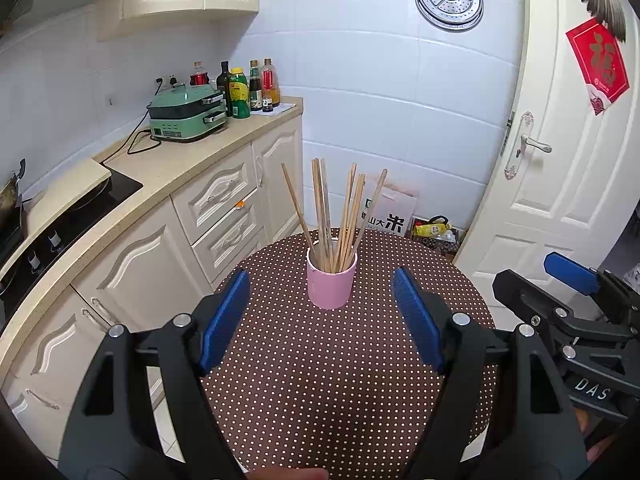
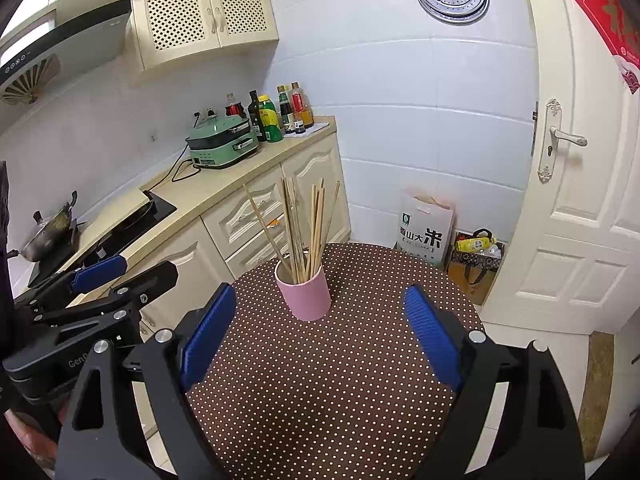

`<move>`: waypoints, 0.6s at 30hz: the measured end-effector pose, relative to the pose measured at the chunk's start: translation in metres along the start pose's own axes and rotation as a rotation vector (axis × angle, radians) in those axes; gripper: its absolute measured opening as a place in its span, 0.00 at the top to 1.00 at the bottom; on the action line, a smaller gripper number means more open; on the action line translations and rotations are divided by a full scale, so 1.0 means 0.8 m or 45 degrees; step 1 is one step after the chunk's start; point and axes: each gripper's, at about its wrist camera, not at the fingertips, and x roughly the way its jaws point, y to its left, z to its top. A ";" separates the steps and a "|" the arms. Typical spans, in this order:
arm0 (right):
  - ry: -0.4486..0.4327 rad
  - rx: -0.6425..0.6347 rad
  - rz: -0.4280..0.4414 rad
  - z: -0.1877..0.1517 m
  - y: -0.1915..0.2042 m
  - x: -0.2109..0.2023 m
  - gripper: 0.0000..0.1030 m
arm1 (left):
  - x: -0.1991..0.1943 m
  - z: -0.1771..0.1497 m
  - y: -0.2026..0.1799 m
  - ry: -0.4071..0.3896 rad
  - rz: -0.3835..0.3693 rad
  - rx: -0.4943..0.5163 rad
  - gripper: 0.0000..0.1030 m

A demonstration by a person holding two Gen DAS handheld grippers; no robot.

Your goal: Organize utensils

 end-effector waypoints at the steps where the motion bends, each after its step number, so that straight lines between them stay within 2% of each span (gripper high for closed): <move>1: 0.001 0.000 0.000 0.000 -0.001 0.000 0.20 | 0.000 0.000 -0.001 -0.001 0.001 0.000 0.28; 18: 0.006 -0.011 0.003 0.002 -0.002 0.006 0.16 | 0.001 0.001 0.002 -0.002 0.002 -0.003 0.27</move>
